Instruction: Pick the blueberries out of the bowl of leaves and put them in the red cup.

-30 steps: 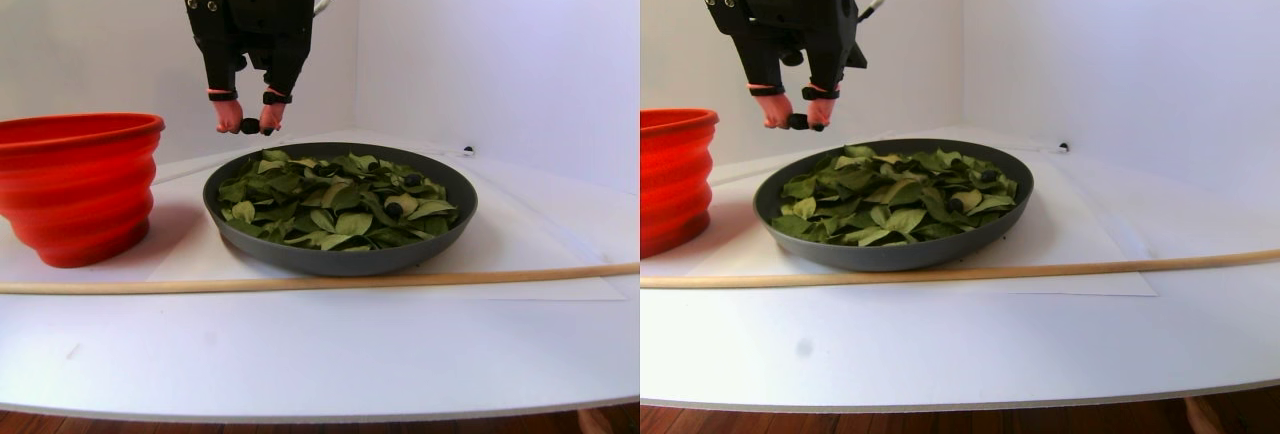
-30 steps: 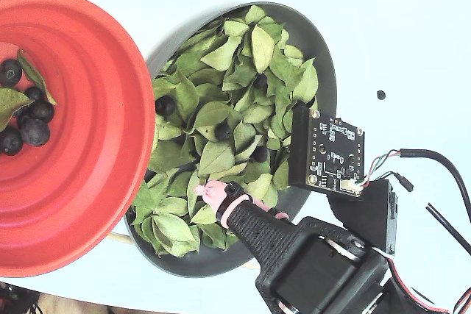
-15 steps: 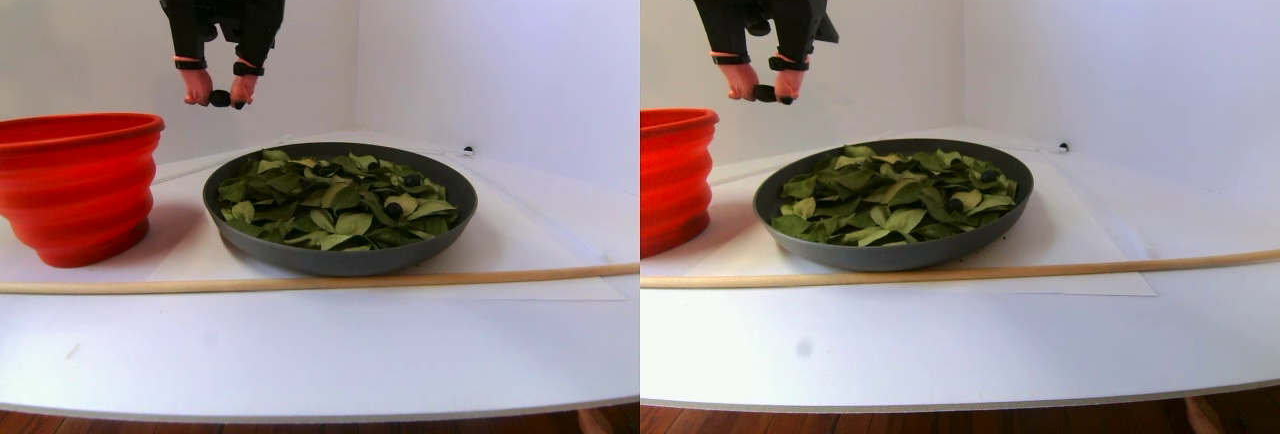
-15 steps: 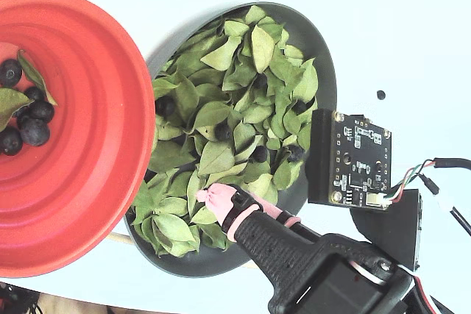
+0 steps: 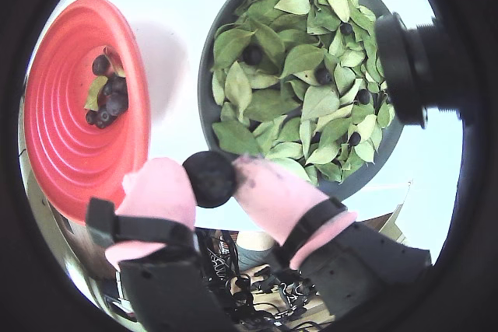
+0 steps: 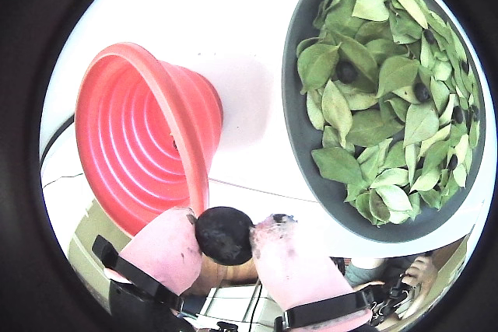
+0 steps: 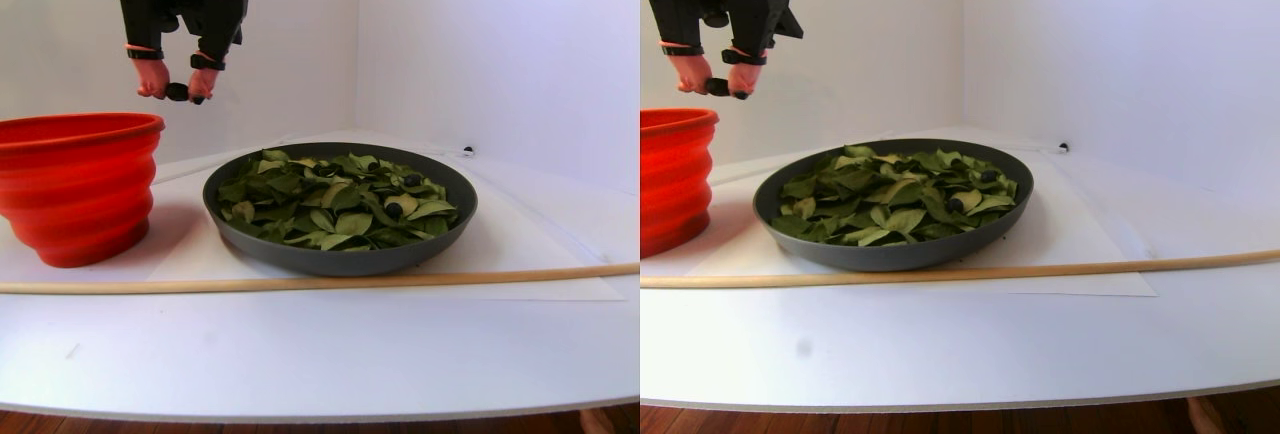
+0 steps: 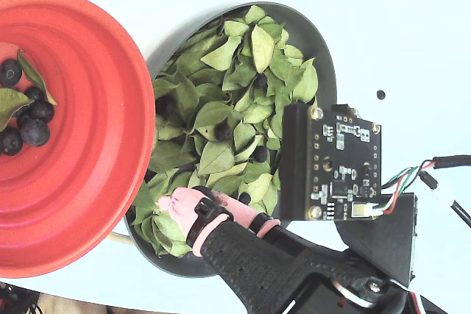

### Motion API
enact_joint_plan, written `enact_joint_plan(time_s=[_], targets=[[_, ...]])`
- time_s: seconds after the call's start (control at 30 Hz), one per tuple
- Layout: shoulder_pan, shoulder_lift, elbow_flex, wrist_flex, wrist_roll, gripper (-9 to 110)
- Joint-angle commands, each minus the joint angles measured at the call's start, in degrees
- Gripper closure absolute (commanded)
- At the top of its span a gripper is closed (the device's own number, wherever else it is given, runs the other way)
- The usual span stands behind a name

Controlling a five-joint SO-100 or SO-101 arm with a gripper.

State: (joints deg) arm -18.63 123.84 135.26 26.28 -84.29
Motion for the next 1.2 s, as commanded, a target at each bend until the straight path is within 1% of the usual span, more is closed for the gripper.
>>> enact_joint_plan(time_s=[0.0,0.4,0.87,1.1,1.17], targets=[[-1.76,7.29,-0.09,0.09,0.79,91],[-6.77,7.73,0.18,-0.62,4.39,91],[-10.81,3.16,2.29,-7.82,9.49,91],[-12.04,1.41,2.29,-8.79,11.16,90],[-12.13,0.88,2.37,-9.05,11.78,88]])
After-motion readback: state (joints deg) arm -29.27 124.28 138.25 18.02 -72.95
